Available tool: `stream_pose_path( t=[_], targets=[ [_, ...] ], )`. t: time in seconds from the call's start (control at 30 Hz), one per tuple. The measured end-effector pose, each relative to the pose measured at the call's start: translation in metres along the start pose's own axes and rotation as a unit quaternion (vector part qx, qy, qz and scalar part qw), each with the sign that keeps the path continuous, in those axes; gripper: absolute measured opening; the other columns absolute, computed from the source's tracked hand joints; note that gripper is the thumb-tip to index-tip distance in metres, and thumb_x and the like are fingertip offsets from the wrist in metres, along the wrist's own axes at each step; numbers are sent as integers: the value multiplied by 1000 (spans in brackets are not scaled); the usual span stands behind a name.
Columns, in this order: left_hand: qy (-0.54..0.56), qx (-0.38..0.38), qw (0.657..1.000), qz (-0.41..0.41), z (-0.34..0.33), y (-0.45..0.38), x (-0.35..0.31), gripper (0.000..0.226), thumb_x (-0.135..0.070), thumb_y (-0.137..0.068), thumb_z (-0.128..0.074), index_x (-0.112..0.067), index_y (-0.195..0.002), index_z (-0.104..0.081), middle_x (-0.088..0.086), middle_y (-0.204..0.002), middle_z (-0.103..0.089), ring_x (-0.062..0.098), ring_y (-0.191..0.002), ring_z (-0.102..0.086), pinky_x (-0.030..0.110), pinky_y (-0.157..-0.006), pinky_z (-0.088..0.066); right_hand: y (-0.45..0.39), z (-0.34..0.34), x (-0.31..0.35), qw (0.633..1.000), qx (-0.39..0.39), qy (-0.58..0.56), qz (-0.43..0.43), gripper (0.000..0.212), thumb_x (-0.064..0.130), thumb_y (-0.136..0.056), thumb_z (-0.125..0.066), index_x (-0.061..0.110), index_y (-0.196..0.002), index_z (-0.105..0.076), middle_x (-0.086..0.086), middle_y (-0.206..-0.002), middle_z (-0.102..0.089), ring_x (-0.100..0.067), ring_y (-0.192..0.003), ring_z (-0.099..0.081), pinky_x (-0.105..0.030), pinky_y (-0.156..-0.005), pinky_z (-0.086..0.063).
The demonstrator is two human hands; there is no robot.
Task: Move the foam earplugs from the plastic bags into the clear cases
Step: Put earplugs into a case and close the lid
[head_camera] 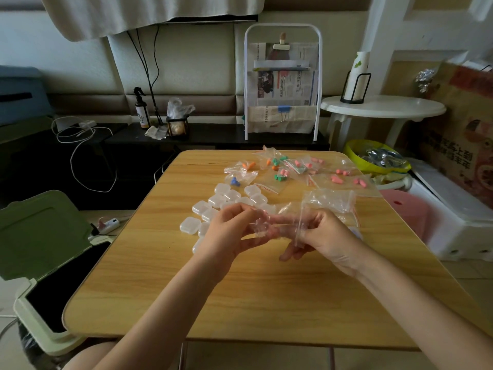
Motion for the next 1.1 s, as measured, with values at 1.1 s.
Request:
stream_pose_path(
  t=[1.1],
  targets=[
    [-61, -143, 988, -7, 33, -7, 16, 17, 5, -92, -52, -9, -86, -45, 13, -84, -59, 14, -60, -56, 20, -58, -54, -6, 1, -3, 965, -59, 223, 124, 14, 13, -86, -69, 16, -100, -70, 27, -132, -49, 15, -100, -57, -9, -72, -45]
  ],
)
Point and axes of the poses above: each hand's wrist, its own y-axis away from the middle knuckle, its own z-axis out of the back of the hand, x = y × z, the point moved 9 cm from there along -y, towards the middle knuckle
